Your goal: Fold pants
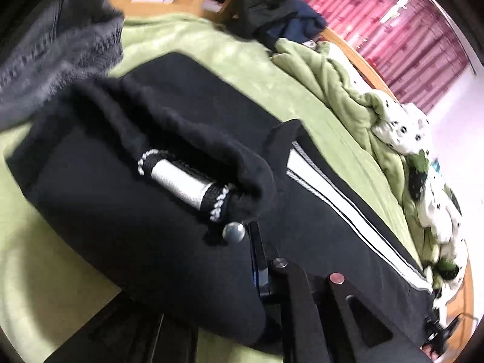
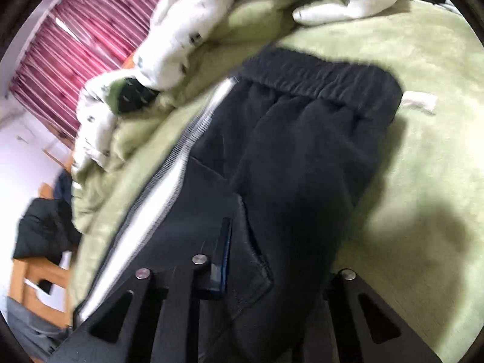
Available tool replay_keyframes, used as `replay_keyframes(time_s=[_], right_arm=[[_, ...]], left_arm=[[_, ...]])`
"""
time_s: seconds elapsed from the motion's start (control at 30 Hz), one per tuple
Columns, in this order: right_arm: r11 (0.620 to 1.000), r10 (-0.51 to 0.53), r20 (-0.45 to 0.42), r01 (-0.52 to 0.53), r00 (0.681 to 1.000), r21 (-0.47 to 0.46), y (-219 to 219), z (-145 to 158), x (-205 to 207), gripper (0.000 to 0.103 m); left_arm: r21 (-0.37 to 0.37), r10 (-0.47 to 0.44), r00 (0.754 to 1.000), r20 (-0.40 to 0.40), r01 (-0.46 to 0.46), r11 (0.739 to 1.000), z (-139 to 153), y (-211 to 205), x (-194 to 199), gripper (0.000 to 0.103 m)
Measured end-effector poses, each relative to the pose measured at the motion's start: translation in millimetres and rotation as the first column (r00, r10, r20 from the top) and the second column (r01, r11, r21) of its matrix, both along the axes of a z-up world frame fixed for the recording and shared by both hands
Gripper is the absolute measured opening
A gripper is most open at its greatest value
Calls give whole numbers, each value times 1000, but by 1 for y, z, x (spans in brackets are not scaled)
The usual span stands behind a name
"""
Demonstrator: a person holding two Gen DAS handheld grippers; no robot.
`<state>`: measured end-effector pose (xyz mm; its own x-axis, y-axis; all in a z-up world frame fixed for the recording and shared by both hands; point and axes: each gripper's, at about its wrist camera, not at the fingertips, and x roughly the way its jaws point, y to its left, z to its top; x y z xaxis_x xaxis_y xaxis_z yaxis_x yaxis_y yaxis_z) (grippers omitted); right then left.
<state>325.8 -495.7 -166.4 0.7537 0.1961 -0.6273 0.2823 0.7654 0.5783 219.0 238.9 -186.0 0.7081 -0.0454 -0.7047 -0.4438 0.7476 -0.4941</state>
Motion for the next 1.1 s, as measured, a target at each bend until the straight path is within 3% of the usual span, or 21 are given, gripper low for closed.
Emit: replay_keyframes(time_s=[0.1, 0.2, 0.37, 0.53, 0.67, 0.73, 0.77, 0.9, 0.97, 1.1], right_arm=[[999, 25, -11, -25, 1000, -29, -5, 22, -26, 14], [993, 42, -26, -44, 999, -105, -19, 42, -64, 13], [988, 45, -42, -50, 998, -146, -59, 53, -144, 13], [989, 13, -54, -21, 998, -147, -99, 42, -221, 13], [988, 17, -129, -37, 991, -151, -104, 6, -232, 16], [987, -10, -147, -14, 989, -159, -104, -5, -237, 30], [988, -26, -143, 4, 989, -154, -105, -7, -245, 43], [978, -63, -96, 43, 993, -203, -120, 7, -280, 68], [975, -95, -64, 79, 993, -209, -136, 13, -290, 75], [990, -127, -59, 123, 990, -69, -166, 4, -277, 76]], left_arm=[[0, -51, 999, 13, 51, 999, 15, -9, -26, 10], [47, -130, 992, -9, 130, 990, 23, -29, -56, 10], [33, -241, 970, -32, 242, 970, 21, -64, -116, 10], [55, -325, 945, -37, 326, 944, 17, -97, -166, 11], [96, -324, 945, -41, 326, 940, 6, -100, -172, 13], [68, -315, 948, -41, 318, 946, 4, -98, -173, 16], [62, -323, 945, -45, 325, 944, 5, -97, -175, 21], [169, -377, 922, -94, 388, 906, 17, -98, -196, 48], [209, -374, 923, -93, 386, 899, 20, -97, -214, 57], [189, -344, 933, -100, 358, 914, 19, -94, -235, 59]])
